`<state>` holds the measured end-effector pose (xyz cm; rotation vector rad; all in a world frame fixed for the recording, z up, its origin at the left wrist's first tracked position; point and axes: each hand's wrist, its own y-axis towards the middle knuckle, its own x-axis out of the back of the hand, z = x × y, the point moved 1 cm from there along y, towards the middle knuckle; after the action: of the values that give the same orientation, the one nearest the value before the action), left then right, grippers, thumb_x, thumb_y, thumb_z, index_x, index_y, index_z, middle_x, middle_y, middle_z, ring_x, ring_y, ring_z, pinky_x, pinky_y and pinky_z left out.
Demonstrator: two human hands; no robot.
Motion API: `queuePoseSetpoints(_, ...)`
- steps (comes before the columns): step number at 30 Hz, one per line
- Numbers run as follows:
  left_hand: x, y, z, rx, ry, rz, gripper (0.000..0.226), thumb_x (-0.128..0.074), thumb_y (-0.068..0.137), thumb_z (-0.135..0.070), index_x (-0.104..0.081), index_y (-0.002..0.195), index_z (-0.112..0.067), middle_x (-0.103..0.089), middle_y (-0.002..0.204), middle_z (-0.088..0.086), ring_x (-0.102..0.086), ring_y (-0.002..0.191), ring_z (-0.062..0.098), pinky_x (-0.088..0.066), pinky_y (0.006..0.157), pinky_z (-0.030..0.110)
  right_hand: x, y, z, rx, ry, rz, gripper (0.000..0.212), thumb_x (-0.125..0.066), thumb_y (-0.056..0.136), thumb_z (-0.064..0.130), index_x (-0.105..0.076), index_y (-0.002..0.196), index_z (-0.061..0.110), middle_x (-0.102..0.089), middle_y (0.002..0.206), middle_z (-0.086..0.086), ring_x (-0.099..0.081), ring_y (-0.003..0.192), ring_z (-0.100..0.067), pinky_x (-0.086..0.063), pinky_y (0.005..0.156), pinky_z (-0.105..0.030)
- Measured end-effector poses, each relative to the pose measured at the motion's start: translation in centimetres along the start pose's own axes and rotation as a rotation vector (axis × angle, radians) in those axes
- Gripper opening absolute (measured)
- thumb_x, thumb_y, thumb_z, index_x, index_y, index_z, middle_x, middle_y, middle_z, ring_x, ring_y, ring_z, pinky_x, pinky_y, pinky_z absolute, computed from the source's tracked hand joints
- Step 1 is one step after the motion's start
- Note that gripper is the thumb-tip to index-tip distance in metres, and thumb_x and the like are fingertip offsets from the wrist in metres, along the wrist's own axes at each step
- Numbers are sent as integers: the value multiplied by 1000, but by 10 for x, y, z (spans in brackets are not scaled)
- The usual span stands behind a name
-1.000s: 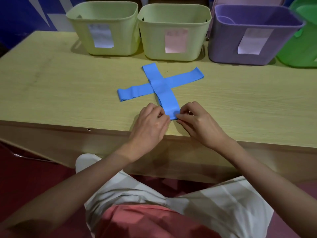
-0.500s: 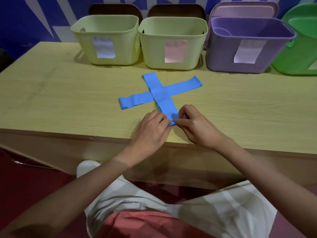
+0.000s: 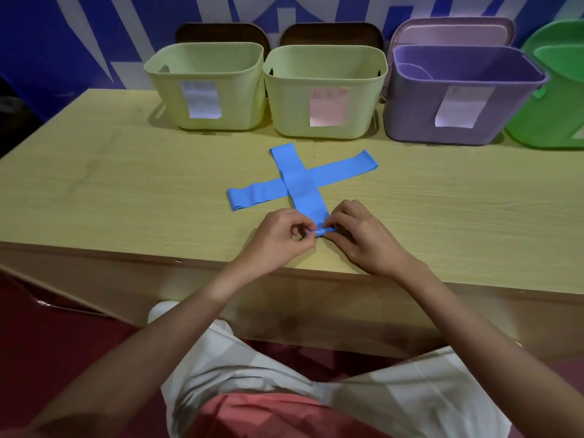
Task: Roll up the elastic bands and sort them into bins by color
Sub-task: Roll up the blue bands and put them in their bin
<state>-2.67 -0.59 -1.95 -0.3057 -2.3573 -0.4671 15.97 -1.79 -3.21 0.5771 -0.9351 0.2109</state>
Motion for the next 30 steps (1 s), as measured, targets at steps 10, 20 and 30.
queuePoseSetpoints(10, 48, 7, -37, 350, -519, 92, 15, -71, 83, -6, -73, 76, -20, -71, 76, 1, -59, 68, 5, -46, 61, 15, 10, 3, 35, -156, 488, -269, 10, -53, 95, 16, -61, 100, 11, -63, 97, 6, -57, 89, -14, -42, 83, -21)
queuePoseSetpoints(20, 61, 5, -57, 76, -461, -42, 14, -71, 82, -4, -67, 83, -17, -66, 83, 11, -48, 64, 12, -43, 64, 20, 27, 17, 53, -99, 318, -456, 13, -52, 94, 17, -60, 99, 8, -50, 93, 24, -51, 83, -11, -39, 78, -11)
queuePoseSetpoints(30, 64, 1, -68, 168, -649, -157, 11, -67, 84, 0, -72, 83, -10, -70, 72, -9, -59, 65, 0, -45, 65, 14, 38, 17, 73, -118, 611, -556, 14, -63, 90, 3, -66, 100, 11, -64, 89, -15, -58, 83, -26, -48, 81, -40)
